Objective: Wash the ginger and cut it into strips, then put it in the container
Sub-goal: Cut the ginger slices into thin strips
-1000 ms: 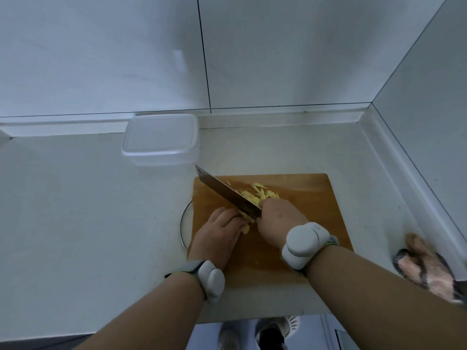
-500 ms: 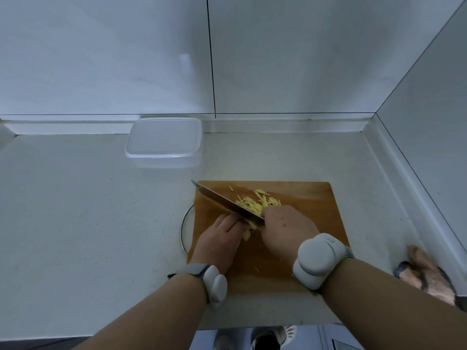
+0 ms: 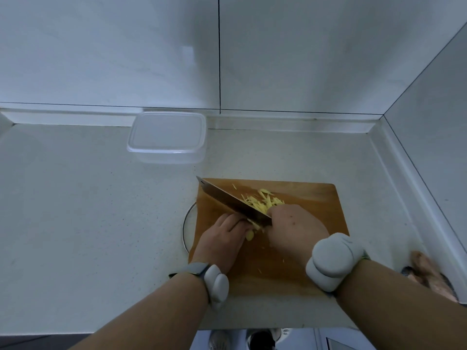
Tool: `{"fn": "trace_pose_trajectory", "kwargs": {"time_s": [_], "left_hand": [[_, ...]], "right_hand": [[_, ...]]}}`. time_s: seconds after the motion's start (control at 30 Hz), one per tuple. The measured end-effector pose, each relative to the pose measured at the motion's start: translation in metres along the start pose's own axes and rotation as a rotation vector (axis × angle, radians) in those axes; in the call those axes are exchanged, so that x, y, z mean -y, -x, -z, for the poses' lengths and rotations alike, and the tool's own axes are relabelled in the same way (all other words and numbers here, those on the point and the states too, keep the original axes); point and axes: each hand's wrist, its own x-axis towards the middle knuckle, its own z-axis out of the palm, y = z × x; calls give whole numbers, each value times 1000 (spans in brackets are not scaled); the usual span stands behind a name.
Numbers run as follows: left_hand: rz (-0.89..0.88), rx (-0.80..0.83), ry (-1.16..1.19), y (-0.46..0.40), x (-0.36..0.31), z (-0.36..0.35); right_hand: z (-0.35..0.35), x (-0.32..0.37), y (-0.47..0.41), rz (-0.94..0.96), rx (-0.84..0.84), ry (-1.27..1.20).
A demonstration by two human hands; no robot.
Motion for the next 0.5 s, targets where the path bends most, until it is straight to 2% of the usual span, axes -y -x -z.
{"fn": "trace_pose_trajectory", "kwargs": {"time_s": [0.23,0.5], "left_hand": [[10,-3,4,0,1,-2],[25,0,8,1,1,-3]], "right_hand": [[-14,13,-2,14,-38,-41],[-4,10,0,-22,8,4]]}}
